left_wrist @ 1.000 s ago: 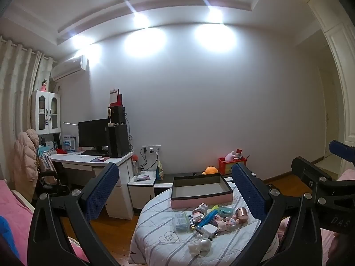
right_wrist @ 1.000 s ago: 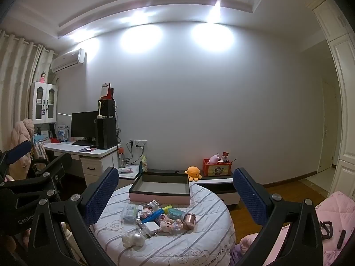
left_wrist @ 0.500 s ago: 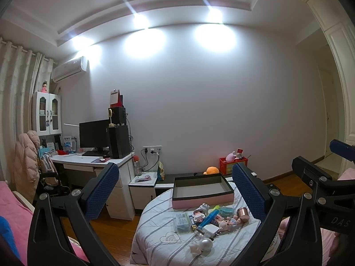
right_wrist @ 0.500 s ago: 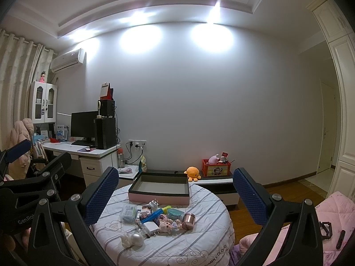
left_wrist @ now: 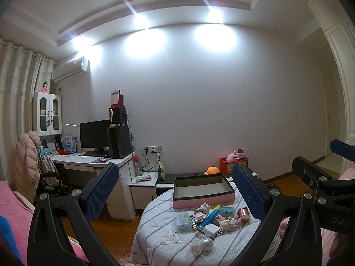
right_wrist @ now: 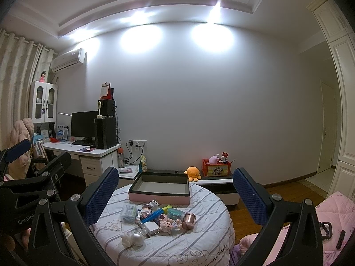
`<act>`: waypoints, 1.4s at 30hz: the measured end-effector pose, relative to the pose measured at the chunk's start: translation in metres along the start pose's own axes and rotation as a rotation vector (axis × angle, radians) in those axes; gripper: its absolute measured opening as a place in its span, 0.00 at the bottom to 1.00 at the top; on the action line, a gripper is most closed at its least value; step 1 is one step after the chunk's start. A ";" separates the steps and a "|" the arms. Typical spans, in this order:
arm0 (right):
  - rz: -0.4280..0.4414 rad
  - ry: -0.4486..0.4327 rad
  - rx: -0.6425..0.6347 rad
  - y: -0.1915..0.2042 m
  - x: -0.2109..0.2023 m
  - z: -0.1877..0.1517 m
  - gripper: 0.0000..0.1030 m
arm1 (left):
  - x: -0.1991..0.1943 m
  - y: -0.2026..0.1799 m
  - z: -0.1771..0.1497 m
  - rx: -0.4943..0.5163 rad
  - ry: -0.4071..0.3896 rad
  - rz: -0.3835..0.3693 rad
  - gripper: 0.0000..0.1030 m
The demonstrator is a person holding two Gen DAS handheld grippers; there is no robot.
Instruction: Organize rigid objects
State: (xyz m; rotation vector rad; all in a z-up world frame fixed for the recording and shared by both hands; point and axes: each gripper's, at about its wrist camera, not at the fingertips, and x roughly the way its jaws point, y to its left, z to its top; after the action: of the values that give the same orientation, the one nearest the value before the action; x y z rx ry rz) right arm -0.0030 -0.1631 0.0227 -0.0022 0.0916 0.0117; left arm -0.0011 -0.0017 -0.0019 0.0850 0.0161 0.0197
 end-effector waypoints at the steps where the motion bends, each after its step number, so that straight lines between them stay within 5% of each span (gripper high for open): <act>1: 0.000 0.000 -0.001 0.000 0.000 0.000 1.00 | 0.000 0.000 0.000 0.001 0.000 0.000 1.00; 42: -0.007 0.009 -0.009 0.000 -0.002 -0.002 1.00 | -0.001 0.002 -0.002 0.003 0.005 -0.001 1.00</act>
State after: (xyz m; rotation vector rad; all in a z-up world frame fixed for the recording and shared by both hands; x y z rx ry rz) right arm -0.0051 -0.1632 0.0213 -0.0117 0.1009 0.0050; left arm -0.0020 0.0008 -0.0037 0.0884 0.0208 0.0188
